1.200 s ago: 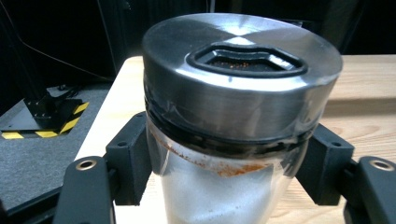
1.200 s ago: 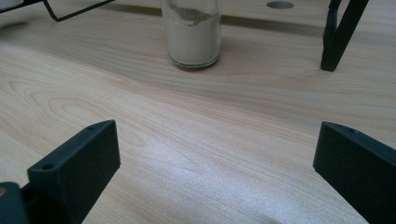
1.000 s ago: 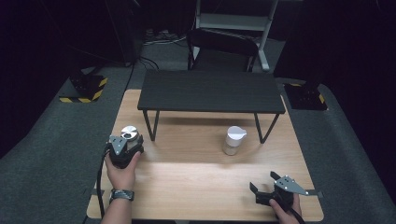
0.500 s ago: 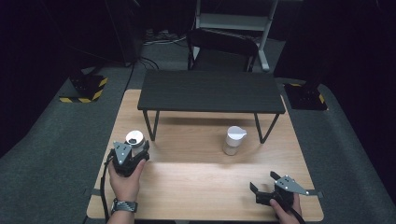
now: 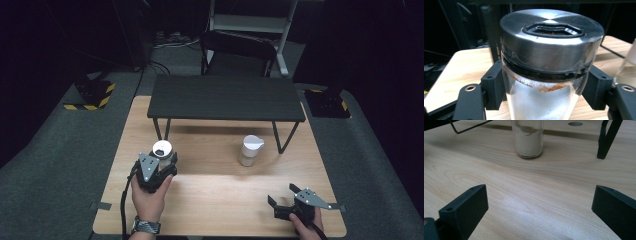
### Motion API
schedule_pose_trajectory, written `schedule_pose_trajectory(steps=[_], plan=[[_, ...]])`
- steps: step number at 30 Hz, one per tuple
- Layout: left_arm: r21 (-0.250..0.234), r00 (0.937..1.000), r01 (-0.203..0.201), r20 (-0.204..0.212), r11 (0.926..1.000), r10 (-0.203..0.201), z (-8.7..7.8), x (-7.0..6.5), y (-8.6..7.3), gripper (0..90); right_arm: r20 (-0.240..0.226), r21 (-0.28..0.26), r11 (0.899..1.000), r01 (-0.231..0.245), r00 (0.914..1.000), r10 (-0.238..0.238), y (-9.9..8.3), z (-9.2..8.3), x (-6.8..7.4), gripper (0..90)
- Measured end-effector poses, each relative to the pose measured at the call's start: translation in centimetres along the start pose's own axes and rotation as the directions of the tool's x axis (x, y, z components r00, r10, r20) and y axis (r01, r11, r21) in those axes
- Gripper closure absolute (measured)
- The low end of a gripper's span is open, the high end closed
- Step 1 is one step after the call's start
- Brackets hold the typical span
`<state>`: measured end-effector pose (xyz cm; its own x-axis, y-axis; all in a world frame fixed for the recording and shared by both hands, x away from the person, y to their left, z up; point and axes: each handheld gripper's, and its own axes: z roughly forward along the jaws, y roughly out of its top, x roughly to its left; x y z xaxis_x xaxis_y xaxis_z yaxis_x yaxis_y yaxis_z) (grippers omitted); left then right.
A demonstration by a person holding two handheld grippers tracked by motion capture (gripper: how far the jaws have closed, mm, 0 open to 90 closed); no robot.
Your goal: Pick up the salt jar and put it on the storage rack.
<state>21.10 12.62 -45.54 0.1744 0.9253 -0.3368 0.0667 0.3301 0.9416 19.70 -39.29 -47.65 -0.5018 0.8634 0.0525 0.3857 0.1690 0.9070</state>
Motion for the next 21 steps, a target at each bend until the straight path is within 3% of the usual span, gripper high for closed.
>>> schedule_pose_trajectory(steps=[3,5,18,21], plan=[[-0.005,0.9993,0.027,0.028,0.9996,-0.027,0.0,-0.6,0.3,31.0,-0.001,0.001,1.000,0.000,1.0000,0.000,0.0,0.0,0.0,0.6],[-0.008,0.9993,0.012,0.036,0.9999,-0.012,0.0,-1.3,0.5,31.1,-0.001,0.000,1.000,-0.001,1.0000,0.001,0.0,0.0,0.0,0.6],[-0.045,0.9967,0.015,0.080,0.9989,-0.012,0.8,-3.8,2.5,31.1,-0.001,-0.005,1.000,-0.005,1.0000,0.005,-0.1,0.0,-0.1,0.6],[-0.054,0.9957,0.007,0.093,0.9985,-0.002,1.5,-4.5,3.6,31.1,0.000,-0.004,1.000,-0.004,1.0000,0.004,-0.1,0.0,-0.1,0.6]])
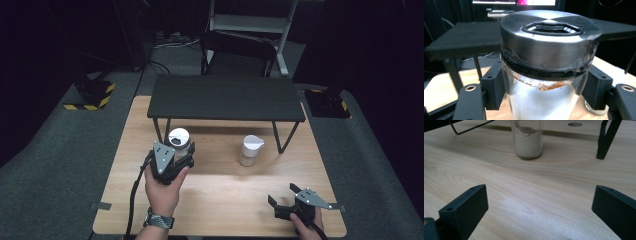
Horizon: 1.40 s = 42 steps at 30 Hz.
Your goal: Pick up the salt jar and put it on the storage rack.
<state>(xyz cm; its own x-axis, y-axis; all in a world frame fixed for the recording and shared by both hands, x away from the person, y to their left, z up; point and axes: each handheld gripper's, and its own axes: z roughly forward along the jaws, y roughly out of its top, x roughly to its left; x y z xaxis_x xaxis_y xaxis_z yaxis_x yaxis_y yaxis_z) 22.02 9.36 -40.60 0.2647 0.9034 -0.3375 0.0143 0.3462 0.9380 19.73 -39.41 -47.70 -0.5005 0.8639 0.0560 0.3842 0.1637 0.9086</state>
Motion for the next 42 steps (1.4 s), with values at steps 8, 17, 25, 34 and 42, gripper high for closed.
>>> schedule_pose_trajectory(steps=[8,17,25,34,42], plan=[[-0.030,0.9994,-0.014,0.032,0.9995,0.014,1.3,-1.4,2.2,31.1,-0.002,-0.001,1.000,0.002,1.0000,-0.002,0.0,0.0,0.0,0.6],[-0.051,0.9992,-0.007,0.038,0.9987,0.009,3.2,-2.7,3.6,31.2,-0.004,-0.005,1.000,0.003,1.0000,-0.003,-0.1,0.0,-0.1,0.6],[-0.057,0.9997,-0.006,0.022,0.9983,0.008,4.9,-2.9,4.5,31.1,-0.003,-0.005,1.000,0.002,1.0000,-0.002,-0.1,0.0,0.0,0.6],[-0.061,0.9999,-0.013,-0.003,0.9981,0.012,6.9,-3.0,4.9,31.2,-0.001,-0.007,1.000,-0.001,1.0000,0.001,-0.1,-0.1,-0.1,0.6],[-0.054,0.9995,-0.006,-0.032,0.9985,0.005,9.4,-3.0,5.2,31.2,-0.003,-0.010,1.000,-0.005,1.0000,0.005,-0.2,-0.2,-0.1,0.6]])
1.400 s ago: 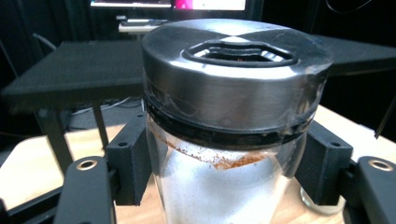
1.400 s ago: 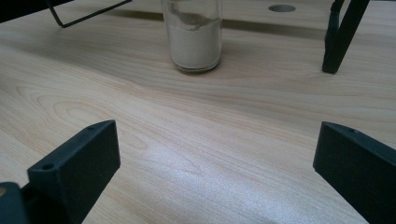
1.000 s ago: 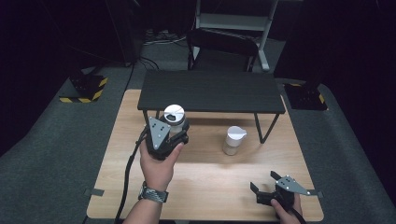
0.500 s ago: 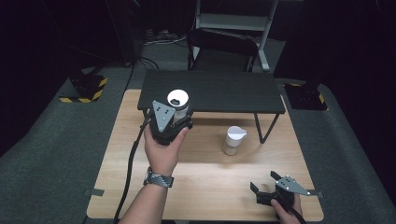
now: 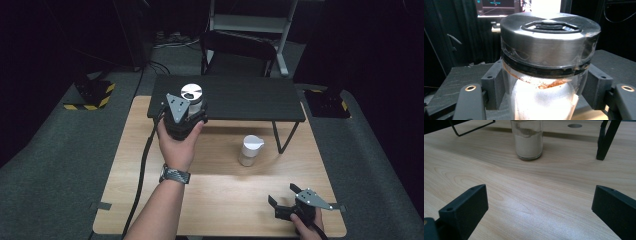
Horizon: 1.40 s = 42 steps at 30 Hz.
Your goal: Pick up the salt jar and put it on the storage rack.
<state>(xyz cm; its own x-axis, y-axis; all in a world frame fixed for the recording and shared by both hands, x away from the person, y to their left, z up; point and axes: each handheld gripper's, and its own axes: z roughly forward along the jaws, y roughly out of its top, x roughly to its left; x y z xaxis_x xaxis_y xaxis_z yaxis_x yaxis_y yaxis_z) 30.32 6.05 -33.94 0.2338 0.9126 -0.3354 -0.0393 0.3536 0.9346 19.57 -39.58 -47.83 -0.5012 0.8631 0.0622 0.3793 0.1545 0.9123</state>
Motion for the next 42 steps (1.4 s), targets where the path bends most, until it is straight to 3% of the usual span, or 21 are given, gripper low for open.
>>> schedule_pose_trajectory(steps=[3,16,22,24,42], plan=[[0.004,0.9999,0.008,-0.011,1.0000,-0.008,1.2,-0.1,-0.1,31.2,0.000,0.001,1.000,-0.001,1.0000,0.001,0.0,0.0,0.0,0.6],[0.026,0.9982,-0.035,-0.048,0.9990,0.037,4.7,-0.7,-0.7,31.1,-0.002,-0.008,1.000,-0.020,0.9998,0.020,-0.2,-0.2,-0.2,0.6],[0.040,0.9977,-0.017,-0.065,0.9991,0.020,6.2,-0.6,-0.8,31.1,-0.007,-0.013,1.000,-0.020,0.9998,0.020,-0.3,-0.3,-0.2,0.5],[0.050,0.9968,-0.031,-0.072,0.9983,0.035,6.6,-0.7,-1.0,31.2,-0.005,-0.014,1.000,-0.020,0.9998,0.019,-0.4,-0.3,-0.2,0.5],[0.083,0.9944,-0.014,-0.104,0.9964,0.023,7.7,-0.2,-1.1,31.1,0.006,-0.008,1.000,-0.005,1.0000,0.005,-0.3,-0.3,0.1,0.5]])
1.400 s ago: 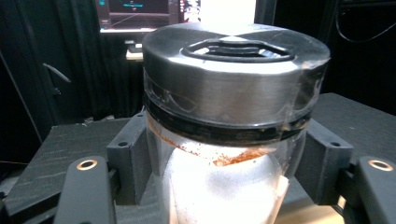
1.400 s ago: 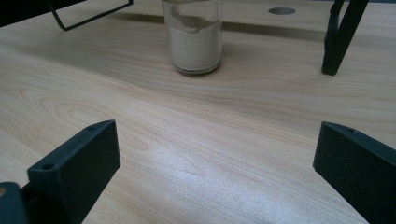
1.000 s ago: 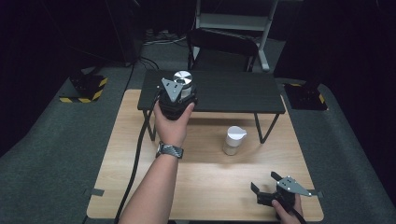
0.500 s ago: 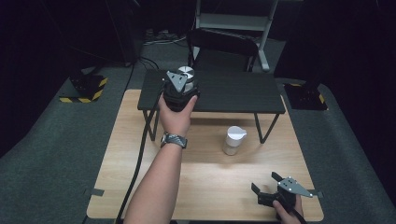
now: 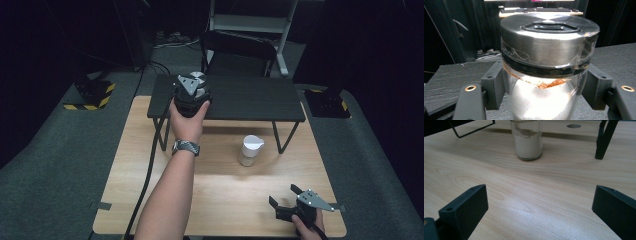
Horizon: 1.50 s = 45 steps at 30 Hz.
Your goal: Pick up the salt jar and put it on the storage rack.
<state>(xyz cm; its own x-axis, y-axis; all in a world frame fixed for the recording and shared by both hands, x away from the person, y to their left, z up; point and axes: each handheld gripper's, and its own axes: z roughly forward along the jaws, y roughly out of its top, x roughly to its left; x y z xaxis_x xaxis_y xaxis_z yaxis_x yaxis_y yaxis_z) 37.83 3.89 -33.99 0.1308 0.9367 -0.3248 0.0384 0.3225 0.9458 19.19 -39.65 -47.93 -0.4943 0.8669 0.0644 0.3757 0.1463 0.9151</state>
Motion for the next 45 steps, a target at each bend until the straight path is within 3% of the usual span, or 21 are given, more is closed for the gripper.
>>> schedule_pose_trajectory(steps=[7,12,27,33,37,41,45], plan=[[0.011,0.9999,0.013,0.008,0.9999,-0.013,0.1,0.3,0.2,31.1,0.020,0.044,0.998,0.037,0.9991,-0.037,0.7,0.2,0.5,0.5],[0.012,0.9999,0.012,0.012,0.9999,-0.012,0.1,0.4,0.2,31.0,0.029,0.069,0.997,0.019,0.9994,-0.021,1.1,0.3,0.2,0.6],[0.008,0.9999,0.013,0.009,0.9999,-0.013,0.1,0.3,0.1,30.6,0.030,0.063,0.998,0.019,0.9993,-0.021,1.0,0.2,0.2,0.6],[0.003,0.9993,0.037,0.011,0.9993,-0.037,-0.2,0.2,0.2,15.7,0.029,0.060,0.998,0.017,0.9994,-0.019,0.9,0.2,0.1,0.5],[-0.009,0.9997,0.026,0.003,0.9996,-0.026,-0.6,-0.1,0.1,0.5,0.029,0.060,0.998,0.019,0.9994,-0.021,0.9,0.2,0.2,0.6],[-0.021,0.9998,0.017,0.014,0.9996,-0.017,-1.2,-0.1,0.1,0.6,0.029,0.060,0.998,0.021,0.9993,-0.023,0.9,0.2,0.2,0.5],[-0.021,0.9988,0.037,0.032,0.9991,-0.036,-2.1,0.2,0.2,0.6,0.031,0.060,0.998,0.021,0.9992,-0.023,0.9,0.2,0.3,0.5]])
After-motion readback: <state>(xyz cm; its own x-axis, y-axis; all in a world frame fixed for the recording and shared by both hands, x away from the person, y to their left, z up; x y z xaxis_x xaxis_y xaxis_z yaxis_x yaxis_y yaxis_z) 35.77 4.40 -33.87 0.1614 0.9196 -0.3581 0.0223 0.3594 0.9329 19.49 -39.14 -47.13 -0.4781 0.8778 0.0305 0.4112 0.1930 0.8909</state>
